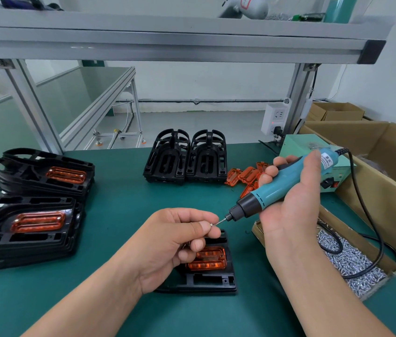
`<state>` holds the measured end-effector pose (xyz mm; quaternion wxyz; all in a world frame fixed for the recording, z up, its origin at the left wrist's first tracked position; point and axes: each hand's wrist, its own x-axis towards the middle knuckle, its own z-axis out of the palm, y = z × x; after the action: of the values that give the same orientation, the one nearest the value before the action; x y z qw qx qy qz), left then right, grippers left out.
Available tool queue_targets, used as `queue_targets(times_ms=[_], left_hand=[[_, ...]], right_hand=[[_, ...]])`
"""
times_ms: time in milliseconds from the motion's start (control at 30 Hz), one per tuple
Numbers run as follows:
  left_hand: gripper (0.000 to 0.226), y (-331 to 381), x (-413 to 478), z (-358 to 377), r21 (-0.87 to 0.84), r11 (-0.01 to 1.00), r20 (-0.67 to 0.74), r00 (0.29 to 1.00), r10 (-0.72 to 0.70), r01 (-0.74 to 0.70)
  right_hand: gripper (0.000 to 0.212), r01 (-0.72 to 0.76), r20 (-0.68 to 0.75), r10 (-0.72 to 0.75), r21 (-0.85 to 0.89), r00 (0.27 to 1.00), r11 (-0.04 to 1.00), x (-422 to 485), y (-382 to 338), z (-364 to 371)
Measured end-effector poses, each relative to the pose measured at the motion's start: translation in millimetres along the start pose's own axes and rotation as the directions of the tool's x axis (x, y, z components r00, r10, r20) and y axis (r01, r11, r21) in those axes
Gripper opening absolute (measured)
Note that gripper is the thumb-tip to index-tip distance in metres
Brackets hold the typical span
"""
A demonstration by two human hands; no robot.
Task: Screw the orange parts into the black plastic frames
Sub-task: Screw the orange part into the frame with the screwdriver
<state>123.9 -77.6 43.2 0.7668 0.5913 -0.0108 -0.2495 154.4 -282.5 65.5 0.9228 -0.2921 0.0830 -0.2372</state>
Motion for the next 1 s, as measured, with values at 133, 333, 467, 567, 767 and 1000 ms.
queue_targets(times_ms=[133,333,467,567,767,1000], left_hand=[[0.018,0.7,-1.7,0.1,0.017,1.000,0.015,1.000,-0.013,0.012],[0.019,2.0,-2.4,-0.8,0.053,0.999,0.024,1.000,-0.003,0.002],[0.020,1.6,-2.7,-1.3,0.096,0.995,0.030,0.999,0.015,-0.018],[0.020,1.5,-3.6,-1.1,0.127,0.991,0.026,0.999,0.040,-0.043],[0.019,3.5,-6.1,-0.7,0.233,0.970,0.017,0.997,0.075,-0.077],[0.021,4.9,-8.4,-1.0,0.314,0.944,0.025,0.995,0.092,-0.096]], right_hand=[[0.036,0.009,0.000,-0.009,-0.008,1.000,1.000,-1.3,1.8,1.0],[0.036,0.014,-0.013,-0.014,-0.020,1.000,1.000,-0.7,2.6,0.9],[0.037,0.012,-0.008,-0.012,-0.026,1.000,1.000,-0.9,3.4,0.2],[0.037,0.003,0.008,-0.003,-0.036,1.000,0.999,-1.0,3.8,0.6],[0.036,-0.015,0.022,0.016,-0.052,1.000,0.999,-0.3,4.7,0.7],[0.035,-0.027,0.026,0.029,-0.077,0.999,0.997,-1.1,7.1,2.5]])
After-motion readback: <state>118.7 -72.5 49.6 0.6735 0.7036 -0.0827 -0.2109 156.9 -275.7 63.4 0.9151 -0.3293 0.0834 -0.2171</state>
